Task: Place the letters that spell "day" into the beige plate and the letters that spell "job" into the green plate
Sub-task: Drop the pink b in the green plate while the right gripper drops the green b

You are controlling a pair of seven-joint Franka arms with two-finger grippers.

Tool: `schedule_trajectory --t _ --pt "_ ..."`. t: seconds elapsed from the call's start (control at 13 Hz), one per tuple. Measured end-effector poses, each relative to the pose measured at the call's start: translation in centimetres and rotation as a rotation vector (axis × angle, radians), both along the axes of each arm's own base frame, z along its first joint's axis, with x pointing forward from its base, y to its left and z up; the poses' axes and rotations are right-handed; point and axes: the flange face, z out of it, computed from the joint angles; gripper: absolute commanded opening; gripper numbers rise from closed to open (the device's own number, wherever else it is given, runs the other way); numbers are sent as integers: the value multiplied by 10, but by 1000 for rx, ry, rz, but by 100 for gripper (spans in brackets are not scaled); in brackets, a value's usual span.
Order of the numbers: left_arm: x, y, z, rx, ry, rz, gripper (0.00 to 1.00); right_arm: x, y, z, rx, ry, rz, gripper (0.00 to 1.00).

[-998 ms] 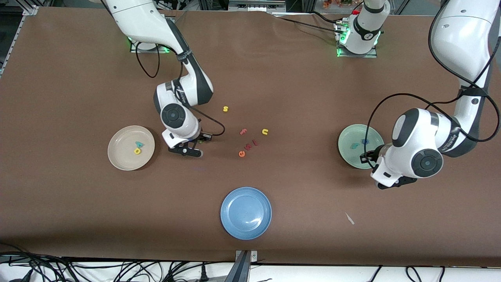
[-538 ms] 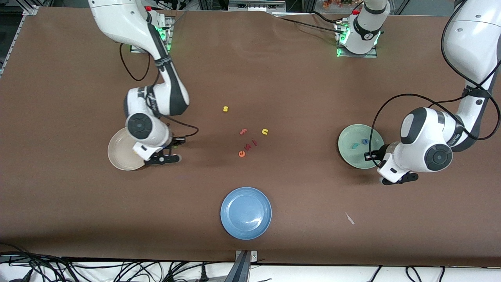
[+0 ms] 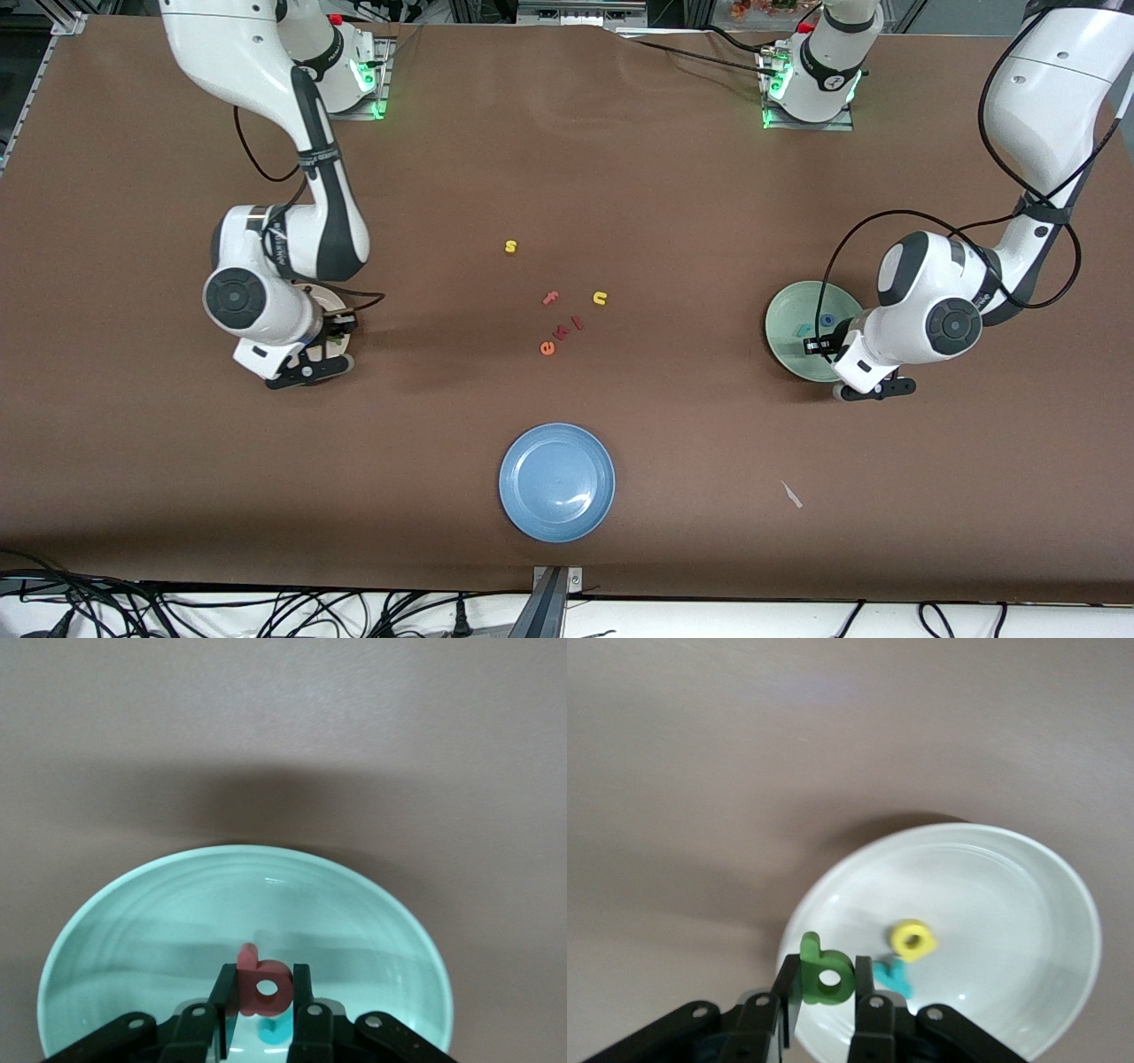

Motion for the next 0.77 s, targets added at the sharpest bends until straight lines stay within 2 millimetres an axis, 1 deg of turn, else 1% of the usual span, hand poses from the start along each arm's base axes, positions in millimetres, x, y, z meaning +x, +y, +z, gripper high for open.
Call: schedule_trajectory --t 0.15,0.23,0.31,0.38,0.46,0.54,0.61,0.69,0.77 --pt "-2 8 -2 7 0 -3 9 3 -27 -5 2 13 2 27" --pt "-2 10 -3 6 1 -3 9 3 -36 -7 5 23 14 27" --pt "-3 10 -4 6 3 -4 9 2 -44 -8 9 36 25 31" --pt "-4 9 -5 5 5 -6 10 2 -52 -9 14 47 34 53" --pt "-5 8 -6 5 7 -7 11 2 -60 -10 19 54 46 84" --pt "-6 8 -6 4 8 -8 13 1 -68 -11 23 60 50 100" --pt "-6 8 -7 4 9 -8 21 1 -74 -12 25 68 48 100" --pt "-7 8 -7 4 10 -9 45 -1 -78 -14 26 87 42 100" --pt "-7 8 -7 4 10 -9 73 -4 -78 -16 28 107 38 100"
